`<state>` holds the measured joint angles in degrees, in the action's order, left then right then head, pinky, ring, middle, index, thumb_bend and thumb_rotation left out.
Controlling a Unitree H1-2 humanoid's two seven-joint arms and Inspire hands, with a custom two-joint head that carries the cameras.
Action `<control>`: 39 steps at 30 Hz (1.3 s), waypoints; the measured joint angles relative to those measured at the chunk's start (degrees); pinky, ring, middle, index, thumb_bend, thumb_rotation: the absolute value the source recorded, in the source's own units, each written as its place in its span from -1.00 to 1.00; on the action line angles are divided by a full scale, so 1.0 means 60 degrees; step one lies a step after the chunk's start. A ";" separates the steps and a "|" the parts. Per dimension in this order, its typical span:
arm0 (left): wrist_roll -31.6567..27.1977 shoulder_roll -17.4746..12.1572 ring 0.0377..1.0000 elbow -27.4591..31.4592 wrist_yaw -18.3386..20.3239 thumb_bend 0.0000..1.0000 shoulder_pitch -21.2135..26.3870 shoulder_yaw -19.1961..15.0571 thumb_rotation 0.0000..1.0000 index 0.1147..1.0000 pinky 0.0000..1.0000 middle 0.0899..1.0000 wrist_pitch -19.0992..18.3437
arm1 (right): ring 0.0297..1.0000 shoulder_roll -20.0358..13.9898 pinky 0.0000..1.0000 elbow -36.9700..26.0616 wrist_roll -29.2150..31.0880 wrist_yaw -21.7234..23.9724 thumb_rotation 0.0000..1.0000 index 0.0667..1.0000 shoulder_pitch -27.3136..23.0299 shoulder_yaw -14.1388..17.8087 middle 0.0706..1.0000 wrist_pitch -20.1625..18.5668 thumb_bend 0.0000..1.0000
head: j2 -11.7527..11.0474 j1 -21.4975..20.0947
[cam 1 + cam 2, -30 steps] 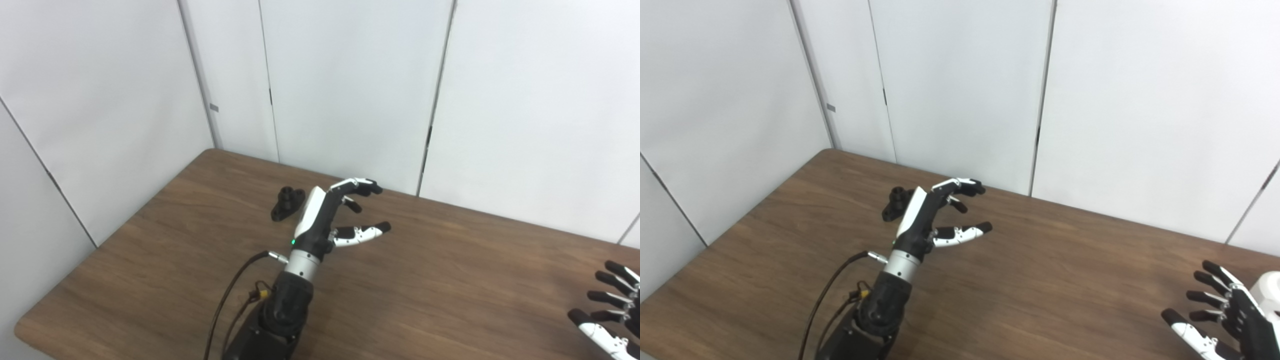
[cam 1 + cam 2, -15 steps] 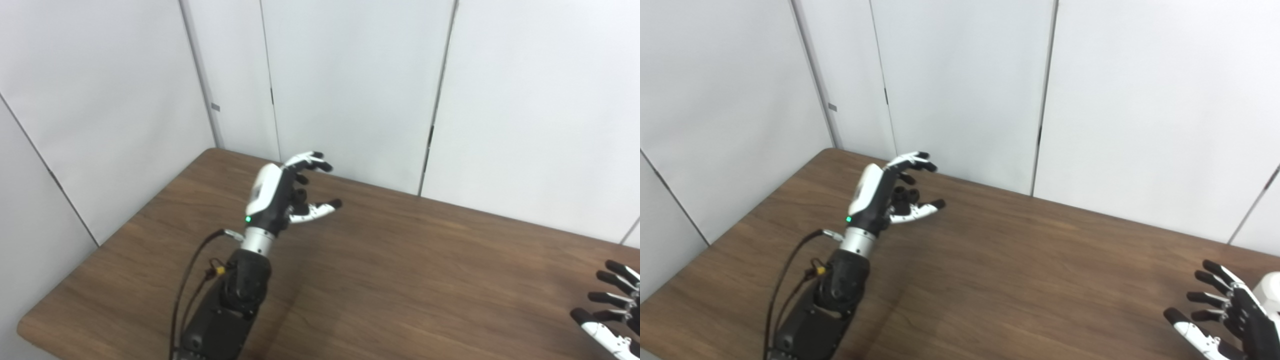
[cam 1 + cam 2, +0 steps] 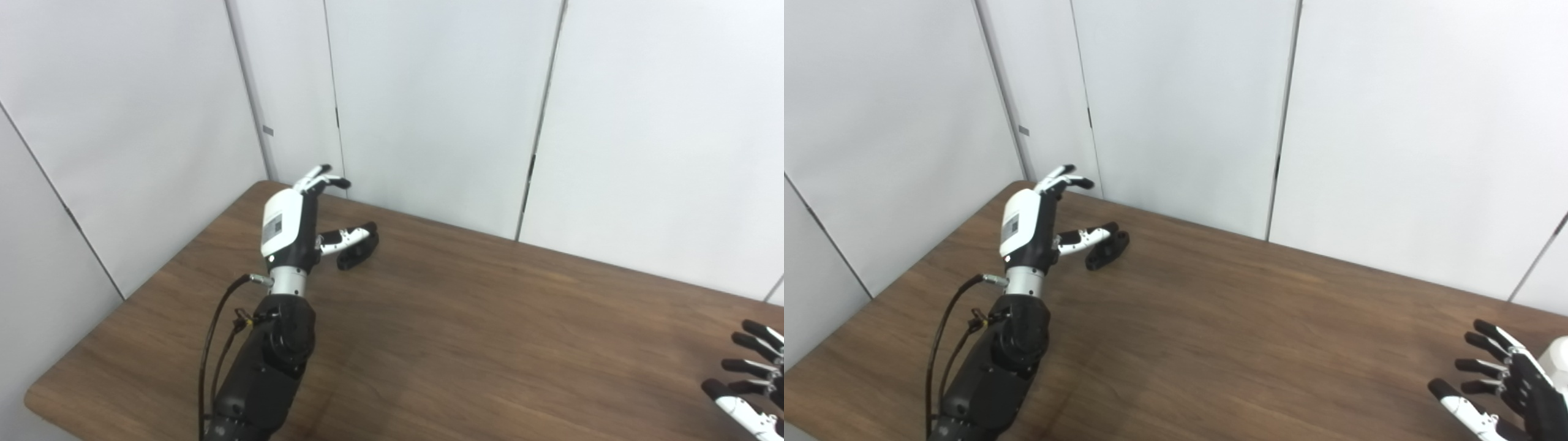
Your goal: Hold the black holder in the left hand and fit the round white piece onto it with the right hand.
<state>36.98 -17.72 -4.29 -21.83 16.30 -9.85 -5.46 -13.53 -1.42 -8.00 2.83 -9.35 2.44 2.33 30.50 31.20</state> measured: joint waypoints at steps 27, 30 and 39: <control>0.0770 -0.0306 1.00 -0.1580 0.0319 1.00 0.0272 0.1085 0.15 0.47 0.85 1.00 -0.2591 | 0.22 -0.0171 -0.01 -0.0075 0.0090 0.0130 0.11 0.64 -0.0007 0.0017 0.52 -0.0035 0.27 | 0.0234 -0.0073; 0.0780 -0.0344 1.00 -0.1615 0.0313 1.00 0.0321 0.1162 0.17 0.47 0.78 1.00 -0.2741 | 0.24 -0.0182 0.00 -0.0071 0.0114 0.0157 0.07 0.64 -0.0006 0.0021 0.53 -0.0032 0.26 | 0.0264 -0.0073; 0.0775 -0.0378 1.00 -0.2803 -0.0029 1.00 0.0492 0.1373 0.11 0.45 0.70 1.00 -0.2731 | 0.23 -0.0215 -0.01 -0.0077 0.0115 0.0237 0.06 0.64 0.0001 0.0034 0.53 -0.0035 0.27 | 0.0308 -0.0103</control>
<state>41.63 -19.99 -21.11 -22.01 19.25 -1.61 -21.85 -14.82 -1.88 -7.31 4.25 -9.34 2.65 2.12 32.34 30.59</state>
